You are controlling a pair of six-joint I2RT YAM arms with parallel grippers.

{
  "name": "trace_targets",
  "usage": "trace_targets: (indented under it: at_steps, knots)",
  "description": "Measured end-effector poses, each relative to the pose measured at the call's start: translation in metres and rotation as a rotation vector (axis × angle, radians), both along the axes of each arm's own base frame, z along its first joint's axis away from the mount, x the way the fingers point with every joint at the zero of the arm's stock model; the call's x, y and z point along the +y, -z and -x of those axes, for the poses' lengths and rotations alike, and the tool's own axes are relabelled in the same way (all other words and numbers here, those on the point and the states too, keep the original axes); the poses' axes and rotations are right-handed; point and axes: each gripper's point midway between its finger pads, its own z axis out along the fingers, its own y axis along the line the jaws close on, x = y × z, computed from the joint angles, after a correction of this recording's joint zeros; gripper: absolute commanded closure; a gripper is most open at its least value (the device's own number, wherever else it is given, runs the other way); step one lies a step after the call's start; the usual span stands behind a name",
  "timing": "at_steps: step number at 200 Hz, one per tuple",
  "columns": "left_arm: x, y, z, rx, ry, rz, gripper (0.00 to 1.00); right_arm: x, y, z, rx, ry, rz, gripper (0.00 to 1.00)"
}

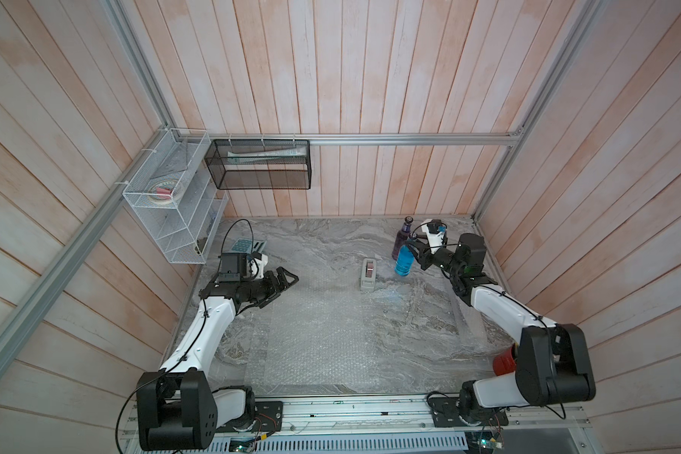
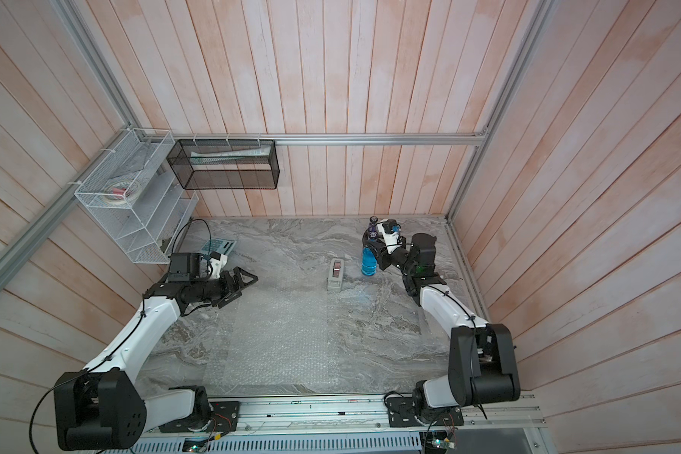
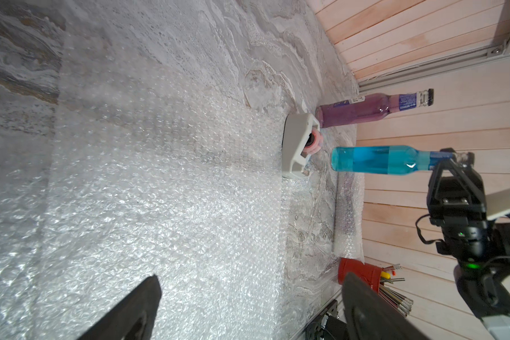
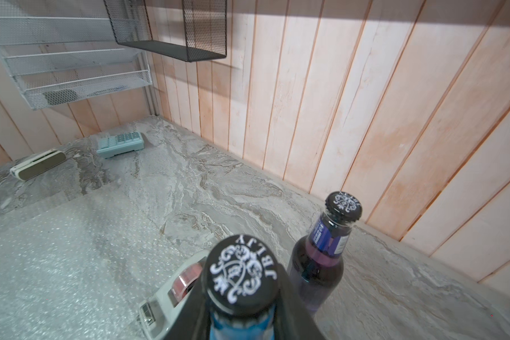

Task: Wrap wine bottles in bubble wrap
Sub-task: Pick up the wine bottle from the center of the board, then place the wine bottle on the bubble wrap.

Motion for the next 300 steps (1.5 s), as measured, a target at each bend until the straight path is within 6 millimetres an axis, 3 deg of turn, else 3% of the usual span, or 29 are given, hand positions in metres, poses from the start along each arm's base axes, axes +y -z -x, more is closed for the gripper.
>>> trace_targets:
  at_steps: [16,37,66,101,176,210,258,300]
  knots:
    - [0.002,0.0,0.0,0.001,-0.004,0.001,0.0,0.015,-0.012,0.023,-0.018,-0.054,0.002,0.86]
    - [0.003,-0.001,0.0,0.003,-0.005,0.002,0.0,0.051,-0.013,0.058,-0.007,-0.164,0.006,0.86]
    - [0.002,-0.006,0.0,-0.004,0.002,0.008,0.0,0.101,0.011,0.106,0.076,-0.324,0.006,0.86]
    - [0.005,-0.006,0.0,-0.004,0.001,0.007,0.0,0.13,0.042,0.142,0.177,-0.404,0.03,0.86]
    - [0.011,-0.005,0.001,0.002,-0.006,0.004,0.0,0.148,0.06,0.161,0.214,-0.428,0.093,0.86]
    - [0.014,-0.005,0.001,-0.003,-0.007,0.003,0.0,0.172,0.063,0.167,0.19,-0.476,0.15,0.85]
    - [0.022,-0.001,0.003,0.015,-0.024,-0.008,0.0,0.228,0.072,0.17,0.156,-0.555,0.265,0.83]
    - [0.028,-0.006,0.001,0.019,-0.023,-0.041,0.0,0.288,0.101,0.182,0.126,-0.637,0.403,0.79]
